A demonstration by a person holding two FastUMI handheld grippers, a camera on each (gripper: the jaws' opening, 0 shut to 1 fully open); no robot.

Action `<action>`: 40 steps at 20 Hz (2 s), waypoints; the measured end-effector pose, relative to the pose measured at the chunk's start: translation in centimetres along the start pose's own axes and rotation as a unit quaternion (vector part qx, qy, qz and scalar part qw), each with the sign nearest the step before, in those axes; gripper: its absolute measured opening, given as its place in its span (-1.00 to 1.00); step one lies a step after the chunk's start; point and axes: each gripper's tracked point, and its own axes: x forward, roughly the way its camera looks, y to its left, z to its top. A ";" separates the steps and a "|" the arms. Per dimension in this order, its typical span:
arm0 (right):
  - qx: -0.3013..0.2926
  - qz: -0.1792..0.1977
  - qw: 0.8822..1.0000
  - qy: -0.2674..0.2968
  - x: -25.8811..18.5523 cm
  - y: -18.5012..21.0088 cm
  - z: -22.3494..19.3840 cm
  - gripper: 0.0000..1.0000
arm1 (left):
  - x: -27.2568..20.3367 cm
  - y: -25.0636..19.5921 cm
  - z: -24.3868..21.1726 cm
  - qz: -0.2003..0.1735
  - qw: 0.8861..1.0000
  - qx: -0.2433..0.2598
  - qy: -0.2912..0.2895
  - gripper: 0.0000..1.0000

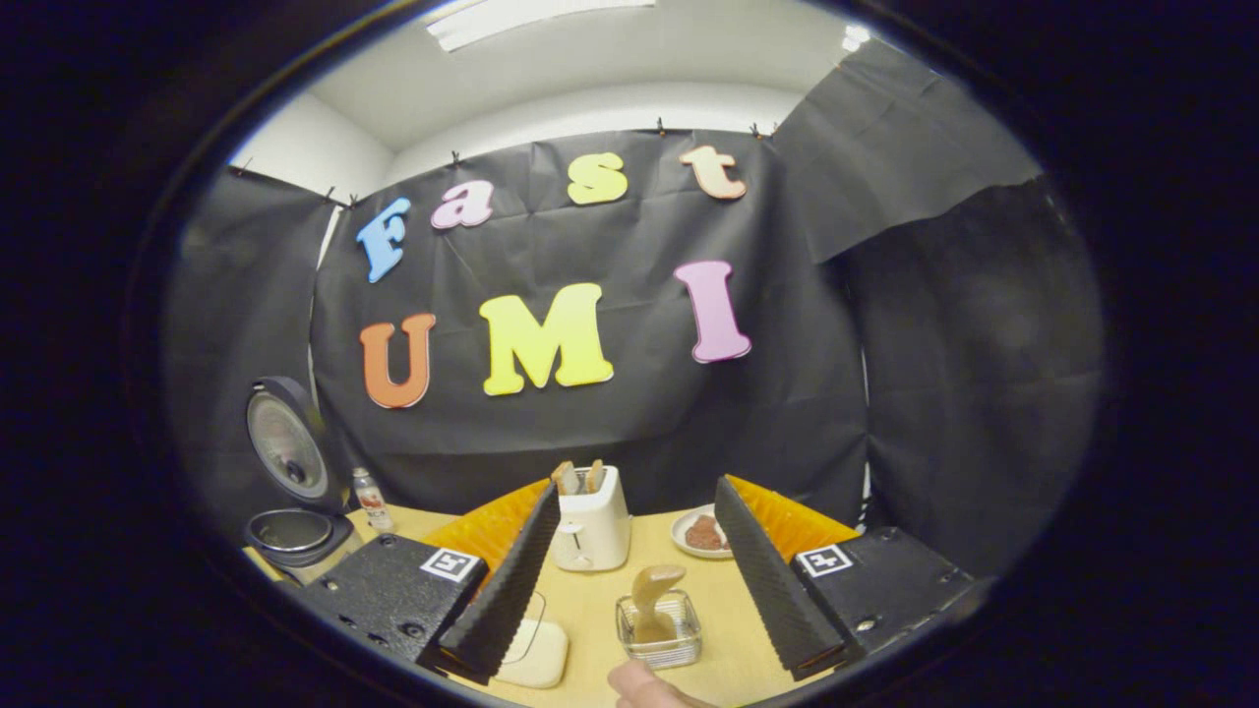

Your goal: Close the left gripper, press the button to open the rice cooker; take a wooden spoon from the chopstick holder with the right hand, scoop a spoonful of rice and pour it into the rice cooker, then put the wooden spoon back into the chopstick holder.

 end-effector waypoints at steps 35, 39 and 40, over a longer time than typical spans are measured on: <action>-0.010 0.050 0.994 -0.100 -12.4 -1.6 -0.3 1.00 | 28.6 11.7 17.9 0.075 0.994 0.054 -0.056 0.90; -0.052 0.057 0.990 -0.115 -12.2 -0.7 -1.3 0.93 | 32.0 13.0 18.7 0.076 0.995 0.032 -0.063 0.89; -0.058 0.055 0.990 -0.117 -12.1 -0.4 -1.4 0.93 | 32.8 13.2 18.6 0.080 0.995 0.026 -0.059 0.89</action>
